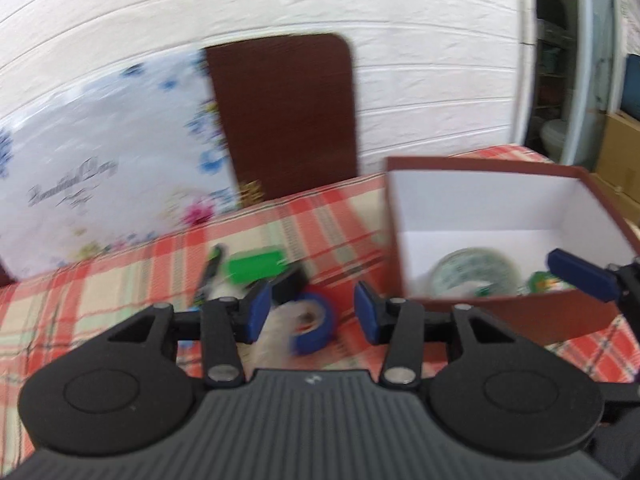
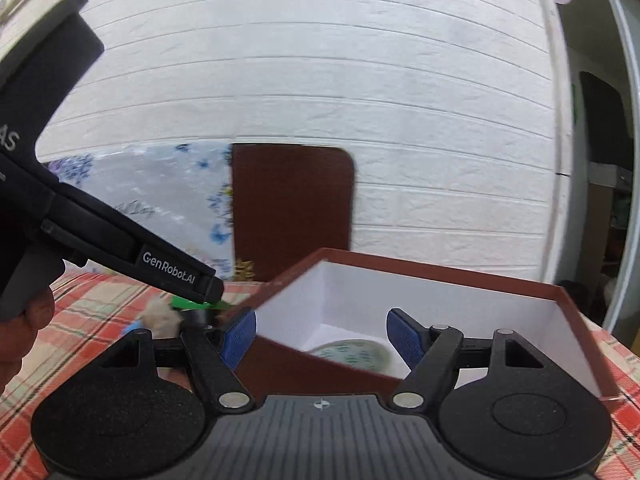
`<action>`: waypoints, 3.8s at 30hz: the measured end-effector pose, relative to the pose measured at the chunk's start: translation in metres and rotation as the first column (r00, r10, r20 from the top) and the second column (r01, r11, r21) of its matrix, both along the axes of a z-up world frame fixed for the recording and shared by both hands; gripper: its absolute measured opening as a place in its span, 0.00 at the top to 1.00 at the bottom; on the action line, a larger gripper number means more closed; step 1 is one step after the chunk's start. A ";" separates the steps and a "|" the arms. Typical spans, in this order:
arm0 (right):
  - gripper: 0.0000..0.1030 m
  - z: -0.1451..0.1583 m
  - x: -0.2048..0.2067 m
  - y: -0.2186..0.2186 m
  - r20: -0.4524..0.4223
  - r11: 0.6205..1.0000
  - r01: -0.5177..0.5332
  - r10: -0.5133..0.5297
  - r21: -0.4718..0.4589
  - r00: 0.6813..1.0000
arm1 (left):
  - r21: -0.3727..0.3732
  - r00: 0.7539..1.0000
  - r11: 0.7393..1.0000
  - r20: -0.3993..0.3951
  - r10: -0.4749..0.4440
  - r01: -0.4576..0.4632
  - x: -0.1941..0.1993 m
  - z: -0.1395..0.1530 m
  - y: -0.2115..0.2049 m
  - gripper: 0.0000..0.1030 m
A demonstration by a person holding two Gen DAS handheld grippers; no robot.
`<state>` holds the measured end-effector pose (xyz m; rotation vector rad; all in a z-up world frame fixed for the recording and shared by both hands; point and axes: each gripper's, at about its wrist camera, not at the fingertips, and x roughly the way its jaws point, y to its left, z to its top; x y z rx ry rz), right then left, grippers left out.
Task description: Organize objects
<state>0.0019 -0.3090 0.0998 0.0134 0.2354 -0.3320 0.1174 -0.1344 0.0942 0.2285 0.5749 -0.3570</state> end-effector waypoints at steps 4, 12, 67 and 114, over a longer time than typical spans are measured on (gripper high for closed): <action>0.30 -0.001 0.014 0.032 -0.026 0.997 -0.079 0.079 -0.019 0.997 | 0.025 0.994 0.994 -0.019 0.112 -0.111 0.008 -0.016 0.041 0.53; 0.32 -0.025 0.058 0.089 -0.146 0.974 -0.227 0.222 -0.018 0.964 | 0.022 0.940 0.950 -0.141 0.312 -0.312 0.026 -0.061 0.124 0.52; 0.60 -0.059 0.105 0.148 -0.310 0.893 -0.449 0.438 0.039 0.844 | -0.248 0.963 0.962 -0.265 0.043 -0.111 0.010 -0.043 0.113 0.66; 0.31 -0.010 0.013 0.061 -0.054 0.996 -0.077 0.075 -0.032 0.996 | -0.178 0.972 0.977 -0.224 0.072 -0.114 -0.041 -0.026 0.063 0.32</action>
